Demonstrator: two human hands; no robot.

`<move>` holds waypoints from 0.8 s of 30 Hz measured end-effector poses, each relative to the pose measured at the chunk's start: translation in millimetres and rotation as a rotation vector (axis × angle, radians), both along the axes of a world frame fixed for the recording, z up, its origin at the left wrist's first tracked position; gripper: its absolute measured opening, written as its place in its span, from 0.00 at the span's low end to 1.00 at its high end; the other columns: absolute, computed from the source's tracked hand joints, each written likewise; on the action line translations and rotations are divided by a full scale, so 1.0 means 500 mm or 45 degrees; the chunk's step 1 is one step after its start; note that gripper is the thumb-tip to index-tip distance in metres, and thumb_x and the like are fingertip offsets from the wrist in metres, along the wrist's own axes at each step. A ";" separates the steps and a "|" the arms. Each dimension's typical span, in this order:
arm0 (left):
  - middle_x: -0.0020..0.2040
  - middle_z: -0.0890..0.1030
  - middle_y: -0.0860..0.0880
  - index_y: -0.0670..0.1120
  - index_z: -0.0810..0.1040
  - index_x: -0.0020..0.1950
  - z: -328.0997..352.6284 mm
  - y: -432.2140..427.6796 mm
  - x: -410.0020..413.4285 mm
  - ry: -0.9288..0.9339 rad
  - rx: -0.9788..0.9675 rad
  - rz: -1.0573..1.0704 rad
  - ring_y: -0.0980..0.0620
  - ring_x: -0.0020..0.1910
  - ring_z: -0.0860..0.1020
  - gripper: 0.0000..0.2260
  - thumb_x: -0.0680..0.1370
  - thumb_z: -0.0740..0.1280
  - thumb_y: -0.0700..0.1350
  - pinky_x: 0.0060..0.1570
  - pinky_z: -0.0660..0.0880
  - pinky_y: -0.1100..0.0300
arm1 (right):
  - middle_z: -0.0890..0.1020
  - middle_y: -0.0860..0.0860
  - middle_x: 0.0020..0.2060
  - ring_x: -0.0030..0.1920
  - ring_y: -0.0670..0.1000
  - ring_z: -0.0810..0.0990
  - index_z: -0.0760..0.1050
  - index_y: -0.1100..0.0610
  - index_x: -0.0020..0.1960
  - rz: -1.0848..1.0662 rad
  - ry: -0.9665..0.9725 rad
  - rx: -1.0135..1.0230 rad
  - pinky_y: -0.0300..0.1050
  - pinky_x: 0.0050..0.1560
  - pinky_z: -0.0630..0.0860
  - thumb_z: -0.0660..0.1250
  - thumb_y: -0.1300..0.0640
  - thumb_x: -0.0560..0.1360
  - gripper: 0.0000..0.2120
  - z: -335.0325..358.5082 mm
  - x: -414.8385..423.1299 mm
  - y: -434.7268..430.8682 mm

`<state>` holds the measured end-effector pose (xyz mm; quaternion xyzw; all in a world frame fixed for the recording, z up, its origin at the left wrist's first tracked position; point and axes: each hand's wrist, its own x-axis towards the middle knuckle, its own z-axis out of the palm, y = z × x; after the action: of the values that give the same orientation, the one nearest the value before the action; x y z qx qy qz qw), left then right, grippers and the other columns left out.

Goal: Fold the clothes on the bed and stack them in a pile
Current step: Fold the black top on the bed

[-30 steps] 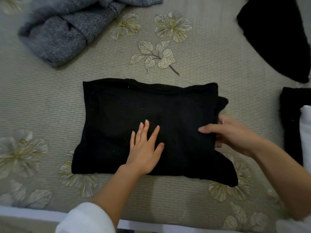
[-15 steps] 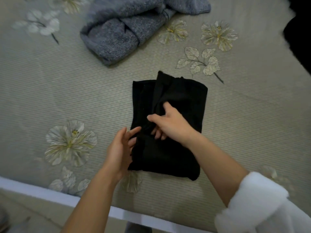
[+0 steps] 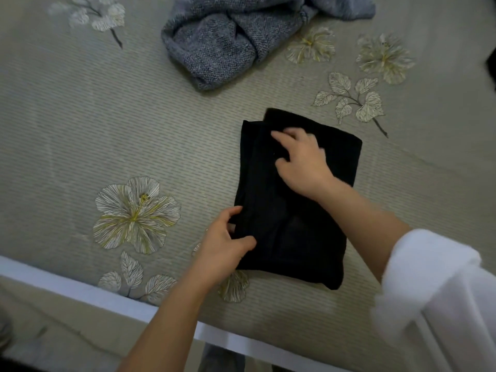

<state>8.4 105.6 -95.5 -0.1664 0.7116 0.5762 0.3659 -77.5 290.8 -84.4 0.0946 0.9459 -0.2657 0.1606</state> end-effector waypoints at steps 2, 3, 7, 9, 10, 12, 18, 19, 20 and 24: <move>0.46 0.79 0.49 0.51 0.71 0.66 -0.005 -0.007 0.007 0.057 -0.038 0.007 0.61 0.38 0.81 0.26 0.71 0.69 0.33 0.34 0.75 0.68 | 0.61 0.51 0.75 0.76 0.53 0.53 0.62 0.50 0.75 0.083 0.000 0.012 0.58 0.71 0.53 0.59 0.61 0.76 0.28 0.004 -0.022 0.008; 0.47 0.79 0.49 0.50 0.72 0.66 -0.006 -0.010 0.011 0.094 -0.085 0.007 0.60 0.39 0.80 0.25 0.71 0.69 0.33 0.37 0.76 0.66 | 0.60 0.51 0.76 0.76 0.53 0.52 0.62 0.50 0.75 0.078 0.007 -0.001 0.58 0.72 0.52 0.59 0.61 0.76 0.28 0.003 -0.024 0.013; 0.56 0.73 0.52 0.50 0.71 0.66 -0.012 -0.008 0.043 0.431 -0.550 -0.108 0.52 0.57 0.72 0.24 0.71 0.70 0.44 0.57 0.70 0.57 | 0.59 0.52 0.76 0.77 0.51 0.51 0.60 0.52 0.76 -0.070 0.230 0.115 0.55 0.72 0.52 0.61 0.53 0.78 0.27 -0.013 0.051 0.037; 0.60 0.66 0.53 0.51 0.66 0.70 -0.012 0.003 0.054 0.519 -0.625 -0.116 0.53 0.63 0.64 0.28 0.72 0.68 0.54 0.60 0.61 0.60 | 0.56 0.51 0.77 0.77 0.51 0.49 0.58 0.51 0.77 -0.087 0.297 0.191 0.53 0.73 0.49 0.60 0.48 0.78 0.29 -0.029 0.122 0.039; 0.61 0.65 0.53 0.52 0.64 0.72 -0.013 0.010 0.057 0.493 -0.596 -0.114 0.53 0.64 0.63 0.31 0.72 0.67 0.58 0.61 0.60 0.60 | 0.54 0.51 0.78 0.78 0.50 0.46 0.55 0.49 0.77 -0.067 0.269 0.220 0.52 0.74 0.47 0.58 0.45 0.78 0.30 -0.040 0.154 0.036; 0.64 0.67 0.50 0.51 0.63 0.71 -0.026 0.020 0.060 0.474 -0.568 -0.153 0.52 0.64 0.66 0.31 0.72 0.67 0.60 0.60 0.64 0.60 | 0.48 0.49 0.78 0.77 0.49 0.40 0.49 0.43 0.78 0.008 0.111 0.248 0.53 0.74 0.42 0.53 0.37 0.76 0.32 -0.066 0.198 0.026; 0.51 0.79 0.48 0.47 0.70 0.60 -0.061 0.021 0.035 0.584 -0.535 -0.199 0.51 0.48 0.77 0.12 0.80 0.62 0.52 0.43 0.70 0.57 | 0.42 0.45 0.78 0.76 0.51 0.36 0.41 0.32 0.74 0.009 -0.079 0.282 0.60 0.73 0.38 0.47 0.22 0.66 0.40 -0.110 0.195 0.015; 0.47 0.79 0.51 0.49 0.72 0.58 -0.060 0.017 0.030 0.601 -0.484 -0.174 0.54 0.45 0.77 0.09 0.80 0.61 0.51 0.41 0.69 0.59 | 0.42 0.45 0.78 0.77 0.51 0.36 0.41 0.32 0.74 0.000 -0.087 0.293 0.60 0.72 0.38 0.46 0.21 0.65 0.41 -0.109 0.196 0.017; 0.43 0.79 0.55 0.51 0.73 0.54 -0.056 0.012 0.024 0.624 -0.429 -0.143 0.58 0.42 0.77 0.06 0.81 0.60 0.50 0.39 0.68 0.63 | 0.42 0.45 0.78 0.77 0.51 0.37 0.41 0.33 0.74 -0.008 -0.102 0.296 0.60 0.73 0.39 0.45 0.21 0.65 0.41 -0.106 0.200 0.018; 0.36 0.80 0.57 0.55 0.77 0.45 -0.031 -0.032 -0.018 0.687 -0.288 -0.097 0.65 0.38 0.76 0.07 0.80 0.60 0.52 0.35 0.68 0.72 | 0.56 0.51 0.76 0.73 0.56 0.54 0.49 0.38 0.76 0.005 -0.116 0.396 0.57 0.69 0.57 0.43 0.24 0.68 0.39 -0.071 0.242 0.008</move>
<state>-0.4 89.4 -111.2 -0.0202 0.8487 0.5025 0.1640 43.4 294.9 -120.0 0.1285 0.9675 -0.1112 0.1873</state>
